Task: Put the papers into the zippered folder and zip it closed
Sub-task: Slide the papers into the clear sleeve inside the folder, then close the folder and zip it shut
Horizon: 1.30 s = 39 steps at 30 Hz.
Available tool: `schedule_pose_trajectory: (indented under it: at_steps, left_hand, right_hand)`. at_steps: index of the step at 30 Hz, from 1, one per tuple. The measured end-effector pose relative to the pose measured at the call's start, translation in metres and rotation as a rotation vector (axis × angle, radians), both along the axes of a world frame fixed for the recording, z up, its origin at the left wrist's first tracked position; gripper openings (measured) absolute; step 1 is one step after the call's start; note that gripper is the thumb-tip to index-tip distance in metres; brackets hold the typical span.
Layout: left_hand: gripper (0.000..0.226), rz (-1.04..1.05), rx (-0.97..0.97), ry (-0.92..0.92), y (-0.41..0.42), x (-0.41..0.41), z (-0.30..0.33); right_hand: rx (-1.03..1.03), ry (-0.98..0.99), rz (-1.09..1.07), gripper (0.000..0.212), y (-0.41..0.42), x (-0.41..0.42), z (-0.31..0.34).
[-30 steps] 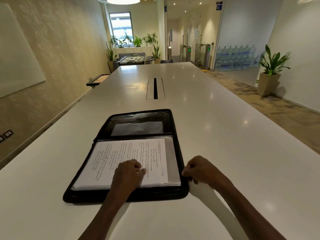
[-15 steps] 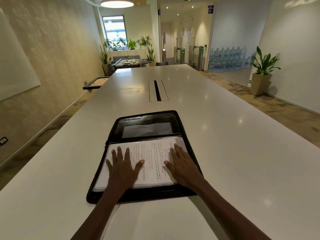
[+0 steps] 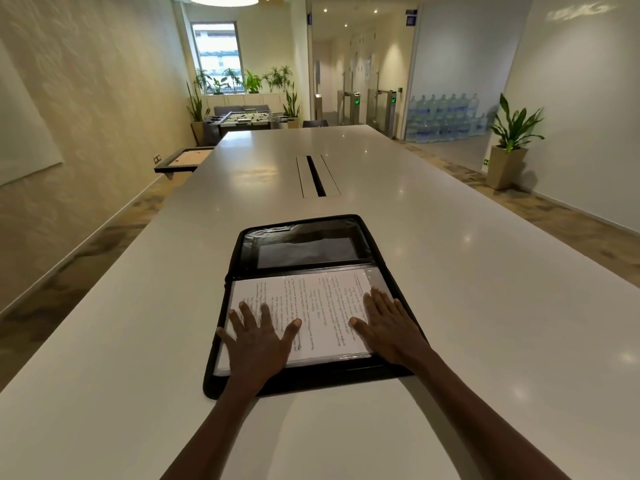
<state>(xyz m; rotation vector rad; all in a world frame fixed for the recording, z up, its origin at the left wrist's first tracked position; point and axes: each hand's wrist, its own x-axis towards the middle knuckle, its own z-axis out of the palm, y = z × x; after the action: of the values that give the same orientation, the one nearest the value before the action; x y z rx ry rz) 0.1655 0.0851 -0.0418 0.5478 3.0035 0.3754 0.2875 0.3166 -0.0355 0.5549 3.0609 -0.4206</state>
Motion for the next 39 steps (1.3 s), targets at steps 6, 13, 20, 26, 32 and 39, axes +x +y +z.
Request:
schedule_pose_trajectory:
  at_steps: [6,13,20,26,32,39]
  left_hand:
    - [0.094,-0.01,0.065,-0.064,-0.003,-0.004,0.011]
    - [0.06,0.027,0.43,0.052,-0.015,-0.044,0.038]
    - [0.045,0.095,0.651,0.024,-0.013,-0.095,0.054]
    - [0.035,0.106,0.704,0.039,-0.002,-0.134,0.058]
    - [0.038,0.188,0.717,-0.054,0.006,-0.17,0.057]
    - [0.035,0.252,0.785,-0.185,0.015,-0.19,0.05]
  right_hand:
    - [0.002,-0.007,-0.01,0.083,0.0,-0.001,-0.001]
    - [-0.12,0.127,-0.071,0.078,0.001,-0.017,0.014]
    - [-0.166,0.232,-0.123,0.067,0.022,-0.049,0.034]
    - [-0.194,0.291,-0.166,0.056,0.047,-0.081,0.04]
    - [-0.213,0.328,-0.25,0.036,0.076,-0.111,0.045]
    - [-0.398,0.318,-0.345,0.038,0.093,-0.133,0.043]
